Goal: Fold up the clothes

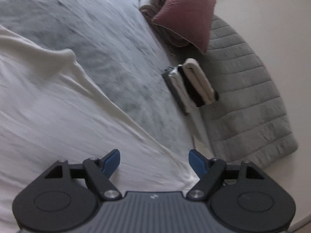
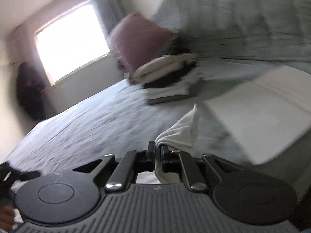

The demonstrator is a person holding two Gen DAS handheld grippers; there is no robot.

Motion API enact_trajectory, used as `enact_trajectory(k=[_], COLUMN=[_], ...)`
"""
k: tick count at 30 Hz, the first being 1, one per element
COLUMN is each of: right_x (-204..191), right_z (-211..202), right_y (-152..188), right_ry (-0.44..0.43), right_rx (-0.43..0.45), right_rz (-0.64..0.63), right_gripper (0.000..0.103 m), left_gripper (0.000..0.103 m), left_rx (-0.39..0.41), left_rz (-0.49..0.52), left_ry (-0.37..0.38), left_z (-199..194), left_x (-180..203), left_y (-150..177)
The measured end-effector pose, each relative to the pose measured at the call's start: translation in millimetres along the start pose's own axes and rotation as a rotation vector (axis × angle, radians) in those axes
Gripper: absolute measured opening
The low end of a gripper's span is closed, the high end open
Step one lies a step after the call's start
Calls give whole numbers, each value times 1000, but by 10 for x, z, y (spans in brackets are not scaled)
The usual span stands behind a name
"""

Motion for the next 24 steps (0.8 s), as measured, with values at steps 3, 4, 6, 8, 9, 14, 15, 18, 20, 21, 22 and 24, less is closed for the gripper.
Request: enact_trajectory(k=[3, 4, 6, 8, 9, 14, 15, 18, 20, 21, 22, 24], right_x=[-340, -457, -701, -908, -991, -1380, -1413, -1409, -1370, -1362, -1355, -1336], right_z=[86, 115, 163, 194, 191, 174, 169, 179, 198, 206, 215, 234], right_y=[76, 111, 203, 310, 382, 744, 813, 971, 992, 974, 956, 920], right_ry=[-80, -108, -167, -219, -242, -352, -354, -315, -301, -302, -302, -306], right_rx=[-31, -43, -68, -92, -104, -166, -177, -201, -207, -205, -203, -196], right_rz=[-76, -102, -164, -231, -266, -441, -473, -529, -520, -510, -500, -472], right_gripper=[8, 8, 8, 8, 8, 8, 8, 10, 13, 15, 17, 31], left_gripper=[79, 79, 79, 79, 78, 75, 74, 74, 74, 73, 71, 69], left_rx=[2, 5, -4, -12, -15, -27, -27, -29, -38, -42, -46, -56], left_rz=[-47, -68, -82, -81, -80, -75, -76, -85, -73, -61, -49, -45], left_ry=[66, 79, 93, 92, 90, 76, 74, 68, 42, 25, 7, -18], left_z=[20, 25, 49, 79, 95, 130, 131, 117, 97, 87, 76, 56], left_x=[-20, -29, -29, -23, -22, -20, -24, -39, -24, -10, 3, 6], left_y=[37, 54, 83, 101, 109, 114, 107, 87, 83, 85, 86, 104])
Point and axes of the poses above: each gripper's, at about its wrist camera, not at the fingertips, and z roughly the way its jaws point, x to its right, y to its underside, the point moved 1 cm from there along z, roughly the way its jaws point, and after that the axes turned 3 degrees about x, right-handed, at the moved point
